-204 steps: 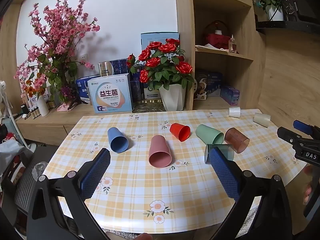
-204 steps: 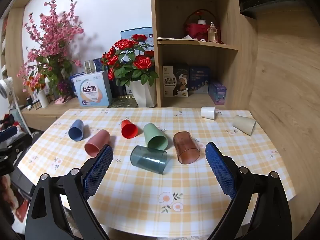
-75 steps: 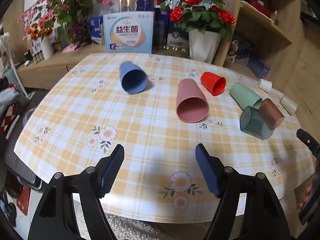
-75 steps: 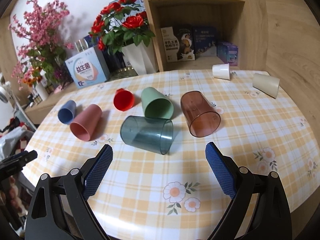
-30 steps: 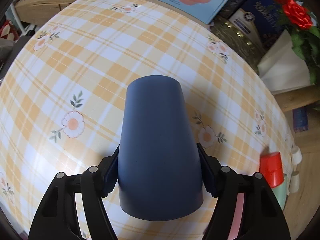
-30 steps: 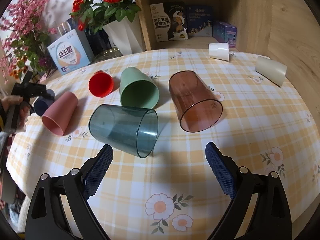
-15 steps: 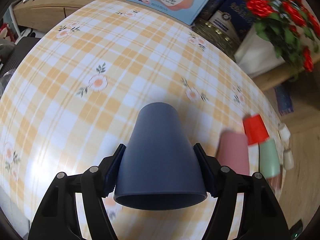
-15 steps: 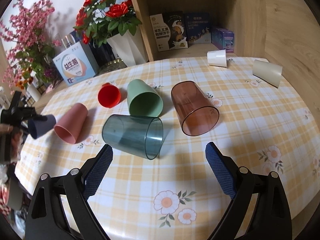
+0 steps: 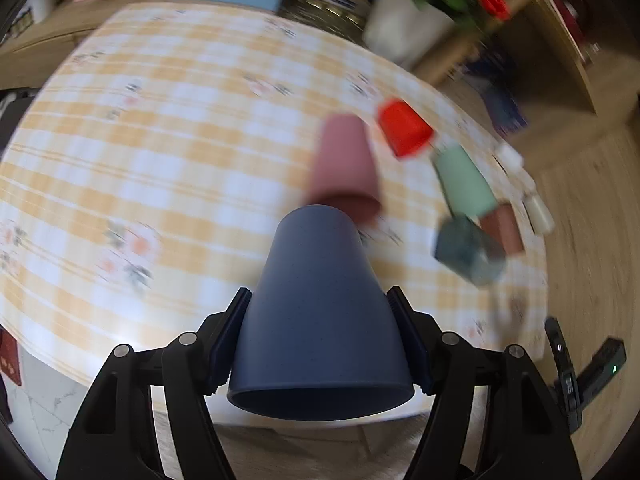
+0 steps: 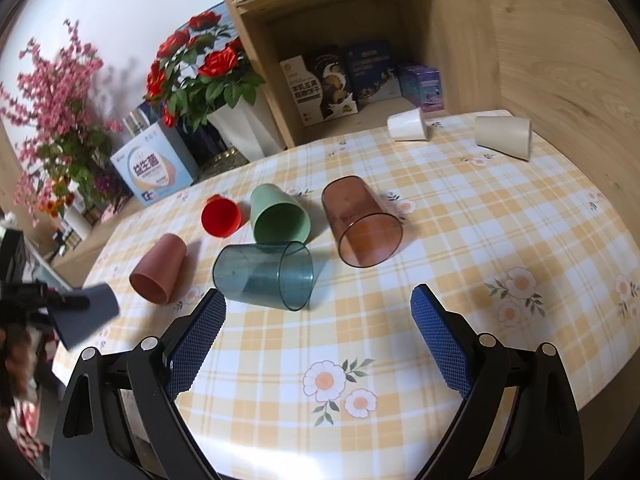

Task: Flip cup upside down
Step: 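Lift the blue cup with the left tool and carry it toward the right tool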

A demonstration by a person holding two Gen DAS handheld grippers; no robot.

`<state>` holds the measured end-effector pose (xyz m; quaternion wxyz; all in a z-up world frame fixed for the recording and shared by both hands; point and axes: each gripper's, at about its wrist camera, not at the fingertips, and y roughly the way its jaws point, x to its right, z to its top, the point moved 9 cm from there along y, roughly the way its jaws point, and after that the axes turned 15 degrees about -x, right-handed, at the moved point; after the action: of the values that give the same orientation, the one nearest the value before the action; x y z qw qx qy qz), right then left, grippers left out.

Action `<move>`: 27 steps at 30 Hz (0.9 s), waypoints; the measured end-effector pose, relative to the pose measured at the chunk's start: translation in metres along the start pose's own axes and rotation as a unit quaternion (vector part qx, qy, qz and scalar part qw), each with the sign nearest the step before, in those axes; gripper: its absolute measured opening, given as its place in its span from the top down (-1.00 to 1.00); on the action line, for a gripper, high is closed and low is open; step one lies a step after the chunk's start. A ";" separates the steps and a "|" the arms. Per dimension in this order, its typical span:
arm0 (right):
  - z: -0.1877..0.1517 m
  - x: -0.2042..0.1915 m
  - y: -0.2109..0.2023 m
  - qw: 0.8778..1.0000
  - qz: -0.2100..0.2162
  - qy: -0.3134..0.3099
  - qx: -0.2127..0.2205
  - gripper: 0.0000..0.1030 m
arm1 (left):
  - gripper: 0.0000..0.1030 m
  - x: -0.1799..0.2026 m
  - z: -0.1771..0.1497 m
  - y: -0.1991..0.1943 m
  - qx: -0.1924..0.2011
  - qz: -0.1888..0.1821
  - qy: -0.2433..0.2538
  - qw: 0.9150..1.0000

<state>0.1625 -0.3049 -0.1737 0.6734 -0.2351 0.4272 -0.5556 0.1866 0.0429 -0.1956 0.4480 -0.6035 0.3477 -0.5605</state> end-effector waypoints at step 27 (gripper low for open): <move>0.002 0.061 -0.020 0.998 -0.030 0.056 0.014 -0.76 | -0.29 0.106 -0.013 0.111 -0.022 -0.042 -0.011 0.999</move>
<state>0.1543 -0.3687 -0.1765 0.6344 -0.2068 0.4494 -0.5940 0.1967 -0.0966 -0.2603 0.4139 -0.6335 0.3294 -0.5646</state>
